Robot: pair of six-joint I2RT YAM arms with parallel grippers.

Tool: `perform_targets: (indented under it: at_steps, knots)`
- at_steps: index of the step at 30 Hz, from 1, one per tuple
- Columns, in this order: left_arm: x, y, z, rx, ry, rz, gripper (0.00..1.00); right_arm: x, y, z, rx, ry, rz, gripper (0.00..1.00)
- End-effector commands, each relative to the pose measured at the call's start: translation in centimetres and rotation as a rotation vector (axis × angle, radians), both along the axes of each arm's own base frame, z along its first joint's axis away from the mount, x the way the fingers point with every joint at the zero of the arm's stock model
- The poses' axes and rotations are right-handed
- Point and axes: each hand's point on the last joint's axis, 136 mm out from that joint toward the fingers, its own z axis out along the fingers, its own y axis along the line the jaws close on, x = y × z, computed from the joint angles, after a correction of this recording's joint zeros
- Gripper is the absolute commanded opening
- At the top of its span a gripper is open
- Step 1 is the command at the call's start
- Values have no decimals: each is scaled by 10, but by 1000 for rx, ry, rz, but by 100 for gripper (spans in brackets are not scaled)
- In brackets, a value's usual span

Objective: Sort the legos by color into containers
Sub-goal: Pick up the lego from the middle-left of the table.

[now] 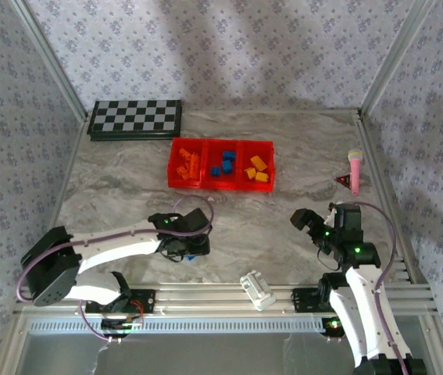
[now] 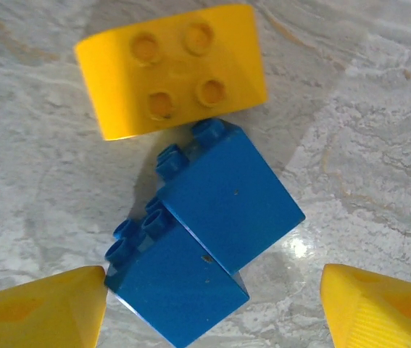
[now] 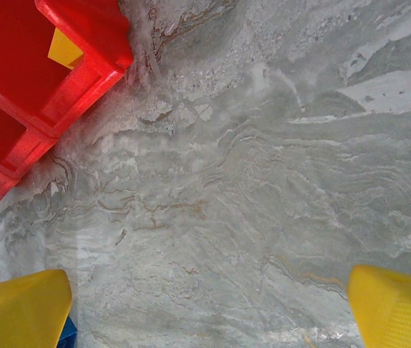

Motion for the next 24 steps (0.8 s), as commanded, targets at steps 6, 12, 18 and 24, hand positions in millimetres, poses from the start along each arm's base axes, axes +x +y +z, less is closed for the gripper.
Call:
perform_targets:
  at_steps: [6, 12, 18, 24]
  knots:
    - [-9, 29, -15, 179, 55, 6, 77, -3, 0, -3, -7, 12, -2, 100]
    - [-12, 39, -22, 192, 71, 1, 77, -2, 0, -3, -3, 12, -1, 100]
    - [-12, 58, -29, 182, 86, 52, 75, -5, 0, -5, -6, 21, 2, 100]
    - [-12, 71, -30, 126, 71, 100, 75, -4, 0, -5, -5, 16, 0, 100]
